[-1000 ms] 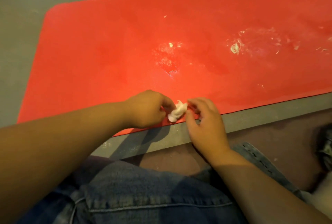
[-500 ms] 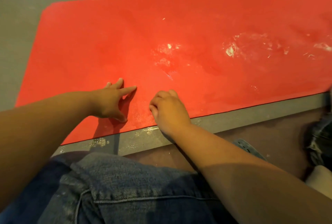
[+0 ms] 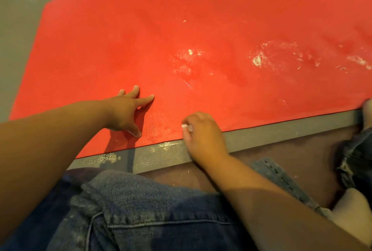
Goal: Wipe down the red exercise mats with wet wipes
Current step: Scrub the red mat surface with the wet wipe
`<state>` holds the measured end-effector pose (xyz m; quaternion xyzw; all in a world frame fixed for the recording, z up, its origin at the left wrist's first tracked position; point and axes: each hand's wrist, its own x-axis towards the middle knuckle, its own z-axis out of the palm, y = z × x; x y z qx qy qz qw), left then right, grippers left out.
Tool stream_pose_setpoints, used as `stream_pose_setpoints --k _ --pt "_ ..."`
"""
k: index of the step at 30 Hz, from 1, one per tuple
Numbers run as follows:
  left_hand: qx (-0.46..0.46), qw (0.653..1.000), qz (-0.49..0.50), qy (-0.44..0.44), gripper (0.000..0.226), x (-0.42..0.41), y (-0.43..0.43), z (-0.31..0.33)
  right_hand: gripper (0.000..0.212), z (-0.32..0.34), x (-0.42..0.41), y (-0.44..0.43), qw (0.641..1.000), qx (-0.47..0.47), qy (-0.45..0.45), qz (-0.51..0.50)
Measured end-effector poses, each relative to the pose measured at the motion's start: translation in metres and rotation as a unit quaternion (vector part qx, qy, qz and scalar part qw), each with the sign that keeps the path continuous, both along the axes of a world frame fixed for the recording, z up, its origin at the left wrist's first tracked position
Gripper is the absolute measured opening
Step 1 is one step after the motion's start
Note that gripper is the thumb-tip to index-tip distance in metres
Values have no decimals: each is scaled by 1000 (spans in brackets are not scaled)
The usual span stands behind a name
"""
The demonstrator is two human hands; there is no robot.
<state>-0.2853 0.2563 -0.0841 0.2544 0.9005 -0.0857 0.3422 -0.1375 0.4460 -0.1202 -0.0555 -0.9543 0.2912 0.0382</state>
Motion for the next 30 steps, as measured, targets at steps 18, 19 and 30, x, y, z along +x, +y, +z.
stream_pose_setpoints --k 18,19,30 --pt "-25 999 -22 -12 110 -9 0 3 18 7 -32 -71 990 11 -32 139" --pt "-24 999 -21 -14 110 -9 0 2 18 7 -32 -66 988 16 -32 153" --pt "-13 1000 -23 1 114 -10 -1 -2 14 15 29 105 961 19 -27 -275"
